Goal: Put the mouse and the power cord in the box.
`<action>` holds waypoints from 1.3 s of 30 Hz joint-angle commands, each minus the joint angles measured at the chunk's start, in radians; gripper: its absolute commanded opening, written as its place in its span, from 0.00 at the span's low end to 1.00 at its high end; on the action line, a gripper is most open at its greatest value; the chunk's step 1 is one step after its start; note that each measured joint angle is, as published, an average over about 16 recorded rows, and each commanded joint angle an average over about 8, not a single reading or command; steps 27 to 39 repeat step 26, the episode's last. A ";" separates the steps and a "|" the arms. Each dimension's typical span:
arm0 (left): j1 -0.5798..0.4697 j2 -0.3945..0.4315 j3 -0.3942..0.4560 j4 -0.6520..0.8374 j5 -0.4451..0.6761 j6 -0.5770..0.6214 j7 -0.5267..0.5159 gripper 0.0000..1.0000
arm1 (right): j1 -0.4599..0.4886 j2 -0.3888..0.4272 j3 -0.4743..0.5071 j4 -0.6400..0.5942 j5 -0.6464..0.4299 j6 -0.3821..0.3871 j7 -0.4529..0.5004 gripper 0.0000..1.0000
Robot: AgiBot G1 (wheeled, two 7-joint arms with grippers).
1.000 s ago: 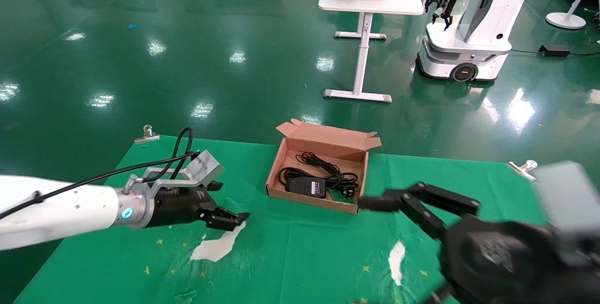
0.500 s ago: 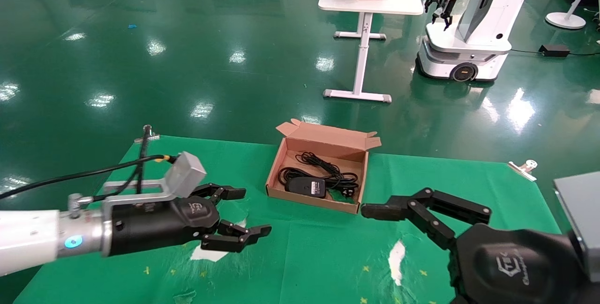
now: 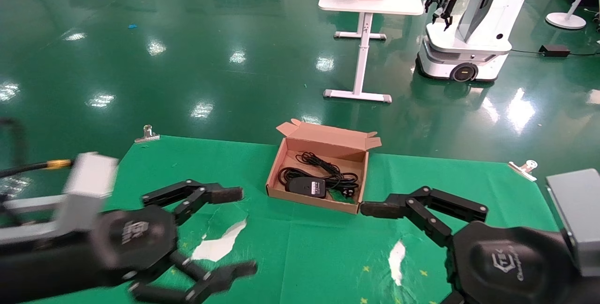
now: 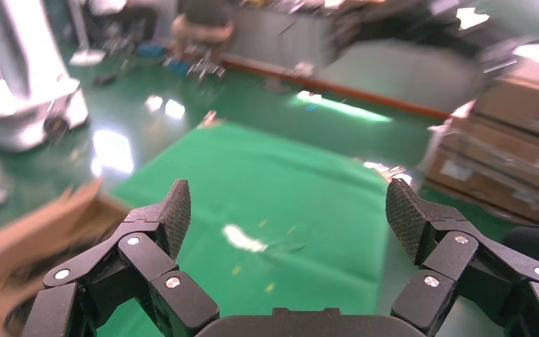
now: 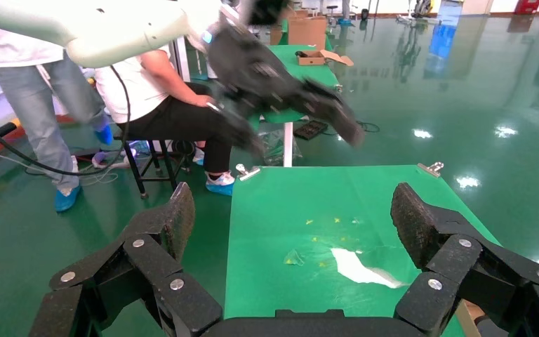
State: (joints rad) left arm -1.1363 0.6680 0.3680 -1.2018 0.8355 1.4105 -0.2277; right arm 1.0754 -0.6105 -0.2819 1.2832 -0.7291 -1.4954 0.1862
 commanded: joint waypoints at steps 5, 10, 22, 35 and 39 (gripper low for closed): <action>0.065 -0.060 -0.094 -0.088 -0.112 0.090 0.040 1.00 | 0.000 0.001 0.000 0.000 0.001 0.000 0.000 1.00; 0.087 -0.079 -0.125 -0.116 -0.149 0.120 0.050 1.00 | -0.001 0.002 0.001 0.001 0.002 -0.001 0.000 1.00; 0.072 -0.065 -0.102 -0.095 -0.122 0.099 0.044 1.00 | -0.001 0.001 0.000 0.000 0.001 -0.001 0.000 1.00; 0.070 -0.064 -0.100 -0.092 -0.118 0.096 0.043 1.00 | -0.001 0.001 0.000 0.000 0.001 -0.001 0.000 1.00; 0.070 -0.064 -0.100 -0.092 -0.118 0.096 0.043 1.00 | -0.001 0.001 0.000 0.000 0.001 -0.001 0.000 1.00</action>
